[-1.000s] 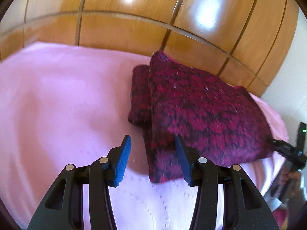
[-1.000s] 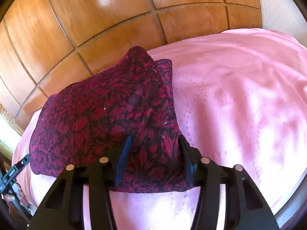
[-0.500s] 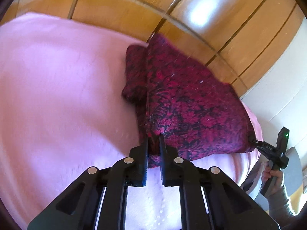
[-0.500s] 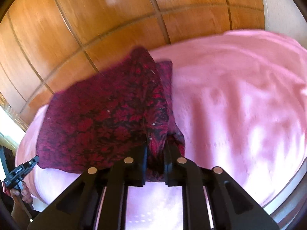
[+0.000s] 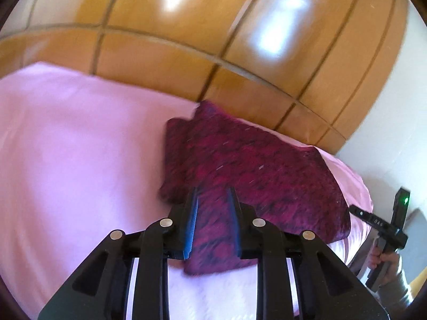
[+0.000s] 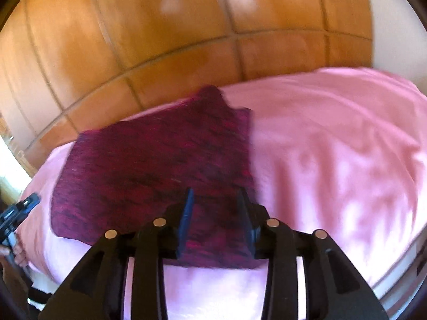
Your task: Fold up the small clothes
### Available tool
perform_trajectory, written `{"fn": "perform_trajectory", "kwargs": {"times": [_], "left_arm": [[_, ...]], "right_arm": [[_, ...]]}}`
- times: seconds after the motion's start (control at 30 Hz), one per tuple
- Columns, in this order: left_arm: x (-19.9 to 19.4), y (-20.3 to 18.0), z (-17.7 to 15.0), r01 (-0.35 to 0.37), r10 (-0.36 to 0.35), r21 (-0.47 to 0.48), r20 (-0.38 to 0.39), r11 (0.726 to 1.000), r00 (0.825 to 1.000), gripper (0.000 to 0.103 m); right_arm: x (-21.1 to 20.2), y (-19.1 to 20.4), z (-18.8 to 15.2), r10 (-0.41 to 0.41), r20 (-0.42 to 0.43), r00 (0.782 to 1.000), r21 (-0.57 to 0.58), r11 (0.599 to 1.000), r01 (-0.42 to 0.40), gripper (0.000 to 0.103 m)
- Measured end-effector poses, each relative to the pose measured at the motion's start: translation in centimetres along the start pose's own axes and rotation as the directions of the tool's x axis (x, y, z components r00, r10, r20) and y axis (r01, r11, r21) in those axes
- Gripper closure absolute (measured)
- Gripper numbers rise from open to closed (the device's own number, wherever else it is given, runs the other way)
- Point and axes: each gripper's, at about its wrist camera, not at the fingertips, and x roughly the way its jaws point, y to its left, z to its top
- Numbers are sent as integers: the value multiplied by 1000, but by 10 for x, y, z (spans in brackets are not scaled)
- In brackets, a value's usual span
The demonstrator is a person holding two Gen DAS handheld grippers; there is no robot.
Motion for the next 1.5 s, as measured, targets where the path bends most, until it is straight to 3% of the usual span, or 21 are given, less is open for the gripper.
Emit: {"fn": "perform_trajectory", "kwargs": {"times": [0.07,0.13,0.23,0.3,0.33,0.53,0.6,0.63,0.73,0.83,0.97,1.1,1.5], "left_arm": [[19,-17,8,7,-6,59,-13,998,1000,82],[38,-26,13,-44,48,98,-32,994,998,82],[73,-24,19,-112,121,103,-82,988,989,82],[98,-15,22,-179,191,101,-123,979,974,82],[106,-7,22,-179,188,74,-138,981,972,82],[95,-32,27,-267,279,138,-75,954,957,82],[87,-39,25,-266,277,161,-48,950,960,54],[80,-43,23,-266,273,170,-20,949,962,49],[74,-49,22,-255,260,177,-6,951,966,47],[77,-56,25,-250,254,182,3,951,967,47],[82,-64,23,-244,249,198,-2,949,968,47],[90,-67,20,-250,259,229,-10,941,966,47],[101,-68,26,-241,253,252,-13,937,967,47]], "right_arm": [[8,21,7,30,0,1000,-45,999,-30,63],[21,38,12,26,-13,1000,-86,996,-27,62],[48,49,18,10,-37,999,-98,995,-14,61],[69,43,21,-31,-76,997,-87,996,25,62],[81,37,21,-47,-93,994,-79,996,40,62],[83,16,26,15,-93,996,-41,999,-19,60],[70,12,29,38,-73,997,-35,999,-40,48],[60,8,32,36,-43,998,-22,999,-37,38],[50,-13,42,40,-9,999,38,998,-40,37],[58,-36,43,37,-39,999,95,995,-34,34],[79,-63,31,111,-111,988,192,977,-88,30],[90,-89,18,221,-89,971,306,934,-185,28],[82,-103,9,305,-75,949,303,914,-269,28]]}}
